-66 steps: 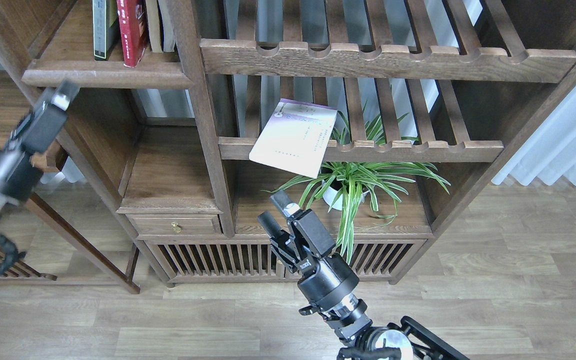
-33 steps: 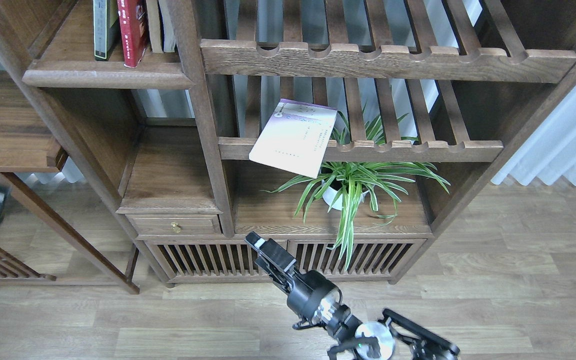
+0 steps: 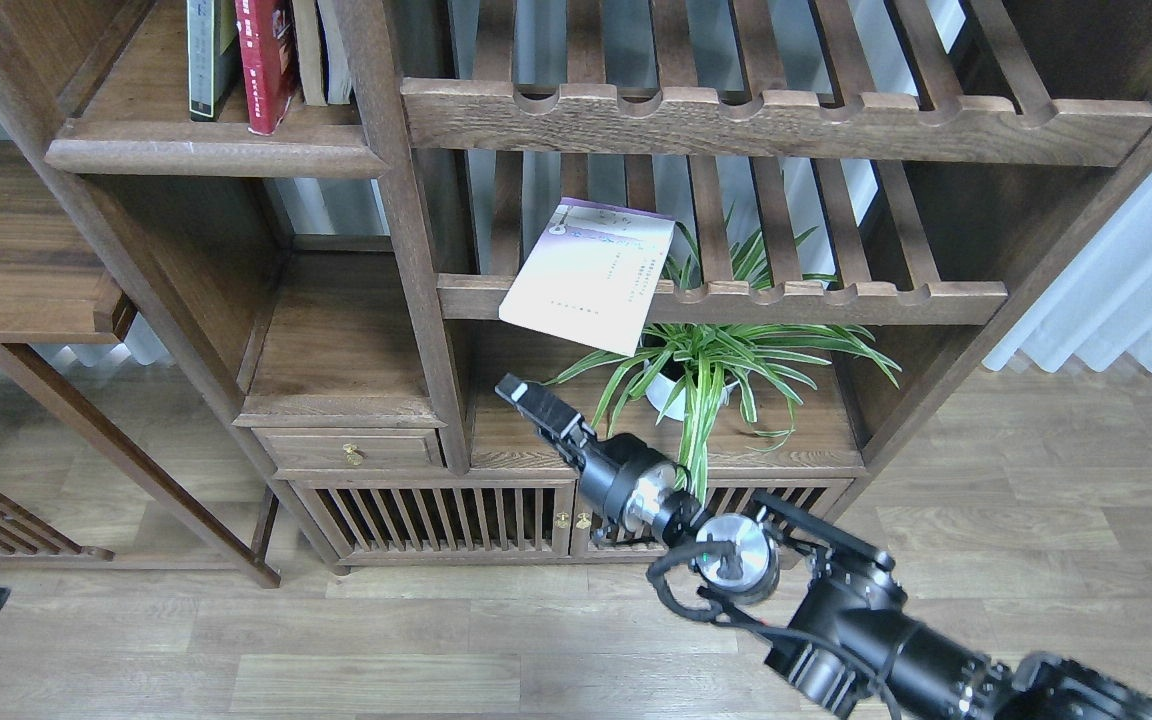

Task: Organize books on shelf
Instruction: 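Grasp the white book's lower edge with the right gripper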

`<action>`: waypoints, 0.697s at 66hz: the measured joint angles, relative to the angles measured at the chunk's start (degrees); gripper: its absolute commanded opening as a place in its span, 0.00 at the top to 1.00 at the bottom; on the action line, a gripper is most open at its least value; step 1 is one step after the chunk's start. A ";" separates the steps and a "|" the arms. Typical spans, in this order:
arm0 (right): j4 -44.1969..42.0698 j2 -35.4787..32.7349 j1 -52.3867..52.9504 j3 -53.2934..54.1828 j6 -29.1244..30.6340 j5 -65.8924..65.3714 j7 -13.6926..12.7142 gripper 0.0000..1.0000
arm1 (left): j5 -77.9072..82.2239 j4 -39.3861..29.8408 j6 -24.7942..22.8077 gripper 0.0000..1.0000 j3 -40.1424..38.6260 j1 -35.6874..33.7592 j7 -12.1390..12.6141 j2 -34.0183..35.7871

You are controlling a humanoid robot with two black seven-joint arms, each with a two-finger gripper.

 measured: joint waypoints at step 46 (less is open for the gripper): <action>-4.66 0.00 5.81 1.15 -7.70 9.30 1.66 0.18 | -0.26 0.12 0.00 0.00 0.56 -0.63 0.64 -0.55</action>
